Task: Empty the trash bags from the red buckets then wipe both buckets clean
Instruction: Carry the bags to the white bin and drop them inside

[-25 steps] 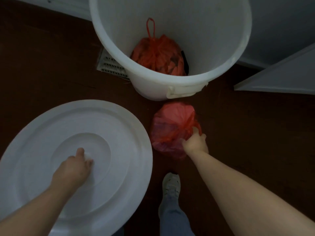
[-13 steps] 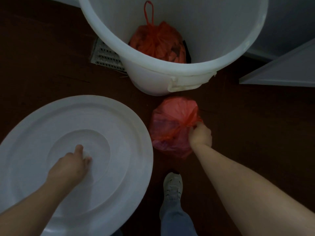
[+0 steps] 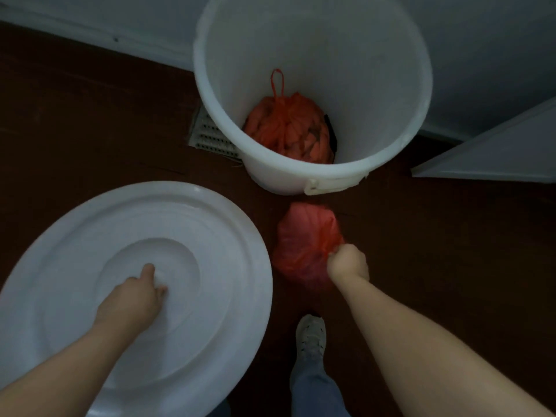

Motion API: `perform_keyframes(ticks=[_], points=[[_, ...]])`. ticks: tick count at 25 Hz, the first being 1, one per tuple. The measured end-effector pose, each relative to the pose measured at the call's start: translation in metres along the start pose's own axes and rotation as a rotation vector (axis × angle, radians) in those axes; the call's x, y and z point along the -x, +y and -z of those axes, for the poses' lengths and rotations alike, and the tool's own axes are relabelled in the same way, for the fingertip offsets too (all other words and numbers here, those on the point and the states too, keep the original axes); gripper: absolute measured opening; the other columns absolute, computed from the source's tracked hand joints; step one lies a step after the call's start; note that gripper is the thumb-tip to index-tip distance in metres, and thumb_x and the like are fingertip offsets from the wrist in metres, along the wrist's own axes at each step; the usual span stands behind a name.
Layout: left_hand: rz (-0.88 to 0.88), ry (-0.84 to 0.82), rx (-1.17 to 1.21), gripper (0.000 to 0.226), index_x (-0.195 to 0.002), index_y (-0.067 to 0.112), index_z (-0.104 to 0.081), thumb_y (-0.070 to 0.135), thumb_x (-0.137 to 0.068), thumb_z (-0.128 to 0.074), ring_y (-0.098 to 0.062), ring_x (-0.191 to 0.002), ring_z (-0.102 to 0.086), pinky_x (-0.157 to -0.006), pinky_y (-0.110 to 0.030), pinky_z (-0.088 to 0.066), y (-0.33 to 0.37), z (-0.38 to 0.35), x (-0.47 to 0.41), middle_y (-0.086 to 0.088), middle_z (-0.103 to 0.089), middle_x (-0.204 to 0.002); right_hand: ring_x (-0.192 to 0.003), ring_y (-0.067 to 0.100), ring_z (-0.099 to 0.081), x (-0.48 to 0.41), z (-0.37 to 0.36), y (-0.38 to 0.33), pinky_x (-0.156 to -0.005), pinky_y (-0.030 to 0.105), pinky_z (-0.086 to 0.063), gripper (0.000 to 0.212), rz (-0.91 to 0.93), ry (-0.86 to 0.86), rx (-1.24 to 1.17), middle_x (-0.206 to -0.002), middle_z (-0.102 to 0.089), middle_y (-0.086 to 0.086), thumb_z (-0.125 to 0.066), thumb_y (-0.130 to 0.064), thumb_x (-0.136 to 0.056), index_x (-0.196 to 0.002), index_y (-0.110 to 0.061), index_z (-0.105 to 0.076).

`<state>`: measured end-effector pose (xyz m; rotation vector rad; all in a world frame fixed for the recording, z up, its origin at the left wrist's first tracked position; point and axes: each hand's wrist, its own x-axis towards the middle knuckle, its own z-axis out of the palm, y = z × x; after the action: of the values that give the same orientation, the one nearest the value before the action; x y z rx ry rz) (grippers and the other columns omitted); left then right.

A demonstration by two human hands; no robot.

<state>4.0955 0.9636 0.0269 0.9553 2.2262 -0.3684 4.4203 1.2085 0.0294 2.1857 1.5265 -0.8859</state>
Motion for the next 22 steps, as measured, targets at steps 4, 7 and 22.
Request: perform_keyframes(ticks=[4, 7, 22], points=[[0.034, -0.005, 0.01, 0.053, -0.144, 0.014, -0.028, 0.041, -0.101, -0.044, -0.037, -0.103, -0.062, -0.084, -0.039, -0.049, -0.033, 0.049, 0.036, -0.018, -0.061, -0.11, -0.106, 0.034, -0.066, 0.063, 0.021, -0.027, -0.086, 0.035, -0.053, 0.023, 0.036, -0.029, 0.017, -0.115, -0.07, 0.012, -0.058, -0.03, -0.097, -0.111, -0.017, -0.072], [0.08, 0.009, 0.036, 0.048, -0.141, 0.015, -0.03, 0.04, -0.102, -0.042, -0.036, -0.103, -0.062, -0.084, -0.039, -0.049, -0.067, 0.083, 0.067, -0.017, -0.061, -0.111, -0.106, 0.033, -0.066, 0.11, 0.033, -0.052, -0.089, 0.037, -0.054, 0.025, 0.085, -0.058, 0.045, -0.115, -0.069, 0.012, -0.058, -0.029, -0.098, -0.114, -0.017, -0.072], [0.303, 0.195, 0.241, 0.046, -0.139, 0.017, -0.034, 0.038, -0.099, -0.043, -0.039, -0.1, -0.06, -0.076, -0.04, -0.043, -0.239, 0.262, 0.155, -0.024, -0.062, -0.114, -0.102, 0.032, -0.068, 0.315, 0.127, -0.262, -0.084, 0.036, -0.057, 0.025, 0.417, -0.064, -0.02, -0.109, -0.072, 0.013, -0.056, -0.02, -0.094, -0.108, -0.009, -0.073]])
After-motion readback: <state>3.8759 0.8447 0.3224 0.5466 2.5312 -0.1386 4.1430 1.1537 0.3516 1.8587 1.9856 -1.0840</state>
